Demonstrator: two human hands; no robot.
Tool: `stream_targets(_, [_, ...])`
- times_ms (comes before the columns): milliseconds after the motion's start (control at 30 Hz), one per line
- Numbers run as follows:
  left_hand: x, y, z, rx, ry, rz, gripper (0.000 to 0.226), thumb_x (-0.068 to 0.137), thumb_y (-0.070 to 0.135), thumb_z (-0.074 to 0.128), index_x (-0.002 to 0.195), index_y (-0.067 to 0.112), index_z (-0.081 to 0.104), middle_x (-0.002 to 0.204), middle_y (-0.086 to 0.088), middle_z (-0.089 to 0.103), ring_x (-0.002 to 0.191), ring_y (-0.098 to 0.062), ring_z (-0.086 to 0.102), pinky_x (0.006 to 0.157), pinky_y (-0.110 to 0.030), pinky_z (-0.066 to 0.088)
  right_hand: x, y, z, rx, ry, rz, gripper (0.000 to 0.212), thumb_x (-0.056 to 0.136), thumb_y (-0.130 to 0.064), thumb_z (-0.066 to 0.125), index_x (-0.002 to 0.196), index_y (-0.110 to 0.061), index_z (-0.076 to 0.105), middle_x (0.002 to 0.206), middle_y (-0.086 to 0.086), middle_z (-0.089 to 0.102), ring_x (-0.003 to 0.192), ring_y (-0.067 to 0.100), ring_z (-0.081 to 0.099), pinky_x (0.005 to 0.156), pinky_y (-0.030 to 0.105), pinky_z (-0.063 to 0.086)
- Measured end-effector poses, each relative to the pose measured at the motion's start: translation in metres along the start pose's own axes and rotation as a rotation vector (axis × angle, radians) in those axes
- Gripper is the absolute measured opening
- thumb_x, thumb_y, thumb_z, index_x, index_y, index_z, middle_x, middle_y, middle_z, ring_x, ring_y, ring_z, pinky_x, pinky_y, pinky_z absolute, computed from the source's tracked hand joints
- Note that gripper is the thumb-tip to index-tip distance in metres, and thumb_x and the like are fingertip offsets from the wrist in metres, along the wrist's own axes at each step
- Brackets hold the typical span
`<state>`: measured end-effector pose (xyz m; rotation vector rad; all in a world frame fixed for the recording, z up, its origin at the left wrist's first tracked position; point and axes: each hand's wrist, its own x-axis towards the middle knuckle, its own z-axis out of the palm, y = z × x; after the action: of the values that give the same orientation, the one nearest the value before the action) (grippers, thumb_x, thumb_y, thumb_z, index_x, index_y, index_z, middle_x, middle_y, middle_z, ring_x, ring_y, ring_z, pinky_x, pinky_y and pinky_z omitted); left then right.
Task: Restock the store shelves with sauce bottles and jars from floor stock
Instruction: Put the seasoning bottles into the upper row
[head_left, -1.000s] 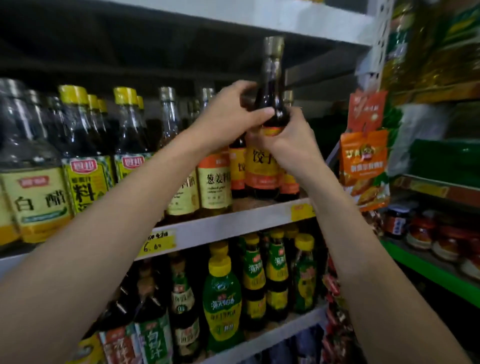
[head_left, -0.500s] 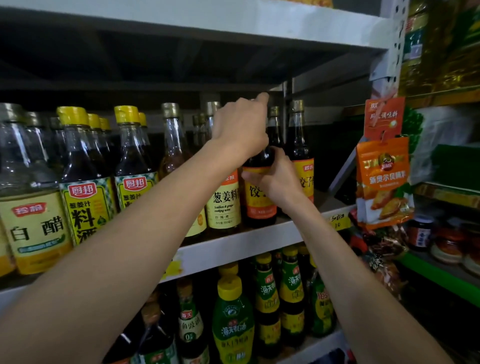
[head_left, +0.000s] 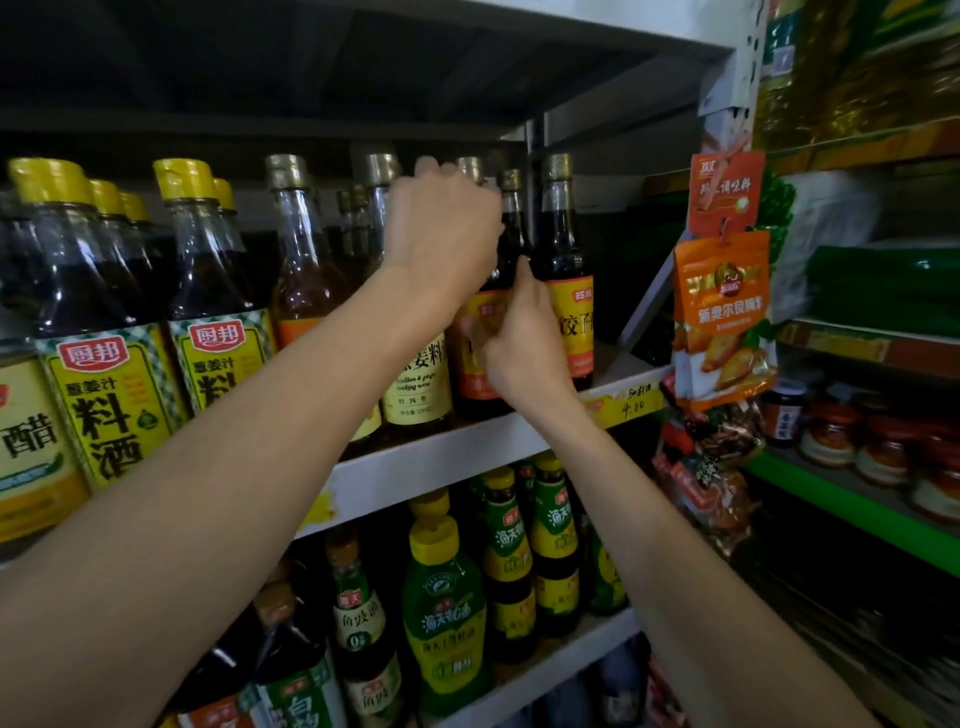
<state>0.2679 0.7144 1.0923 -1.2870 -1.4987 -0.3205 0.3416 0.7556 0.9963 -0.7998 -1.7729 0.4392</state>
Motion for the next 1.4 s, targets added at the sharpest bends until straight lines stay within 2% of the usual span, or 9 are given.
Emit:
stream_targets(133, [-0.057,0.030,-0.011,-0.269,0.209,-0.003,0.020,0.095,0.022,0.050,0.096,0.006,0.063,0.091,-0.017,0.065,0.085,-0.036,0.061,0.057,-0.036,0.031,-0.077,0.017,-0.019,0.027,0.377,-0.178,0.045,0.091,-0.013,0.055,0.136,-0.003,0.052,0.127,0.008,0.055,0.119,0.019,0.053,0.100,0.022,0.041])
stream_targets(233, [-0.144,0.098,-0.007,-0.652,0.080,0.153,0.022,0.093,0.024,0.048,0.084,0.008,0.060,0.079,-0.017,0.065,0.069,-0.040,0.062,0.049,-0.038,0.036,-0.171,0.078,-0.032,-0.007,0.499,-0.065,0.031,0.090,-0.008,0.052,0.117,-0.001,0.065,0.109,0.010,0.065,0.104,0.020,0.062,0.090,0.026,0.050])
stream_targets(567, [-0.644,0.379,0.059,-1.274,-1.149,0.369,0.031,0.094,0.020,0.055,0.064,0.012,0.049,0.063,-0.012,0.054,0.061,-0.033,0.050,0.052,-0.043,0.040,-0.778,0.358,-0.040,-0.515,-0.015,1.676,0.042,0.085,-0.003,0.050,0.126,-0.009,0.059,0.108,0.024,0.068,0.102,0.042,0.061,0.085,0.043,0.047])
stream_targets(667, [-0.803,0.439,0.089,-1.237,-1.502,0.321,0.027,0.095,0.018,0.052,0.072,0.006,0.057,0.067,-0.017,0.057,0.065,-0.034,0.053,0.061,-0.046,0.042,-0.942,0.406,-0.005,-0.447,-0.321,1.888,0.049,0.090,-0.007,0.051,0.140,-0.010,0.048,0.117,0.019,0.066,0.106,0.036,0.061,0.088,0.041,0.052])
stream_targets(900, [-1.082,0.525,0.148,-1.116,-1.745,0.423,0.023,0.100,0.019,0.045,0.105,0.007,0.064,0.089,-0.021,0.063,0.082,-0.036,0.058,0.074,-0.045,0.045,-1.160,0.527,0.110,-0.410,-0.506,1.845,0.073,0.092,-0.043,0.060,0.150,-0.022,0.021,0.126,0.017,0.049,0.105,0.040,0.059,0.088,0.045,0.050])
stream_targets(1033, [-1.166,0.559,0.160,-1.126,-1.689,0.478,0.022,0.096,0.017,0.050,0.113,0.013,0.063,0.081,-0.007,0.059,0.071,-0.026,0.049,0.063,-0.034,0.037,-1.206,0.570,0.158,-0.650,-0.425,1.800,0.054,0.094,-0.033,0.056,0.140,-0.019,0.032,0.124,0.013,0.056,0.093,0.032,0.064,0.070,0.035,0.044])
stream_targets(1167, [-1.209,0.609,0.165,-1.143,-1.760,0.526,0.039,0.094,0.023,0.058,0.131,0.020,0.048,0.121,-0.009,0.060,0.107,-0.033,0.057,0.076,-0.036,0.042,-1.230,0.582,0.166,-0.711,-0.319,1.770,0.052,0.088,-0.020,0.059,0.134,-0.024,0.035,0.107,0.009,0.064,0.080,0.027,0.066,0.064,0.035,0.052])
stream_targets(1300, [-1.223,0.651,0.163,-0.901,-1.580,0.961,0.067,0.091,0.019,0.057,0.147,0.034,0.023,0.133,-0.015,0.044,0.106,-0.037,0.055,0.066,-0.037,0.040,-1.239,0.576,0.157,-0.625,-0.292,1.709,0.068,0.082,-0.025,0.062,0.141,-0.029,0.029,0.101,0.008,0.065,0.076,0.029,0.065,0.060,0.033,0.048])
stream_targets(1400, [-1.219,0.673,0.171,-0.778,-1.407,1.137,0.039,0.097,0.014,0.049,0.134,0.021,0.044,0.127,-0.019,0.051,0.103,-0.036,0.059,0.064,-0.038,0.039,-1.242,0.584,0.137,-0.531,-0.474,1.693,0.071,0.082,-0.028,0.061,0.144,-0.031,0.026,0.084,0.001,0.061,0.068,0.027,0.059,0.059,0.033,0.047])
